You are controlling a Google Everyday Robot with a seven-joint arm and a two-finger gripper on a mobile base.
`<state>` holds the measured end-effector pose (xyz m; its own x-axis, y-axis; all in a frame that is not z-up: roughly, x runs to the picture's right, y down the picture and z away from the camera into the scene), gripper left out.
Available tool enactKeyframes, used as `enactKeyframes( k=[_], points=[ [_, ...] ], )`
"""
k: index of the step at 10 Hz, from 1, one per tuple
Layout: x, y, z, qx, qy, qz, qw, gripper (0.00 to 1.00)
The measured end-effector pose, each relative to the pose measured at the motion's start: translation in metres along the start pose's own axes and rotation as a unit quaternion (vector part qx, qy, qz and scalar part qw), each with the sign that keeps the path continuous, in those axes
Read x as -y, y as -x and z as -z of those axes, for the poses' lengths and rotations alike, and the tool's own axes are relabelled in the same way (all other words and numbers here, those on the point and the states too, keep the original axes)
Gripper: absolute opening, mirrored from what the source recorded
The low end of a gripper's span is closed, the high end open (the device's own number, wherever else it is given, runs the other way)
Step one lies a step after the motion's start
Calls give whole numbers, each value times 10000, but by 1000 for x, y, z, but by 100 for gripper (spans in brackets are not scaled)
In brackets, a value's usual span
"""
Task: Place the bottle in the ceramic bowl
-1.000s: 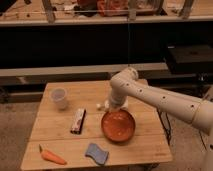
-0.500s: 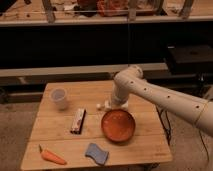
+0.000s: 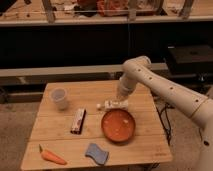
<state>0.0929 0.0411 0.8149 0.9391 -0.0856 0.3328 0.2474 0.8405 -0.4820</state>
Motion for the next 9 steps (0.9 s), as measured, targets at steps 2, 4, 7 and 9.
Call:
enactKeyframes(
  k=[2,4,7,9],
  points=[
    [3,-13,-11,74,-14,111,9999,80],
    [5,-23,-19,68,-86,280,9995,80],
    [9,-30,-40,-15,-178,1000,9948,80],
    [11,-37,-49,43,-194,1423,9896,80]
  ],
)
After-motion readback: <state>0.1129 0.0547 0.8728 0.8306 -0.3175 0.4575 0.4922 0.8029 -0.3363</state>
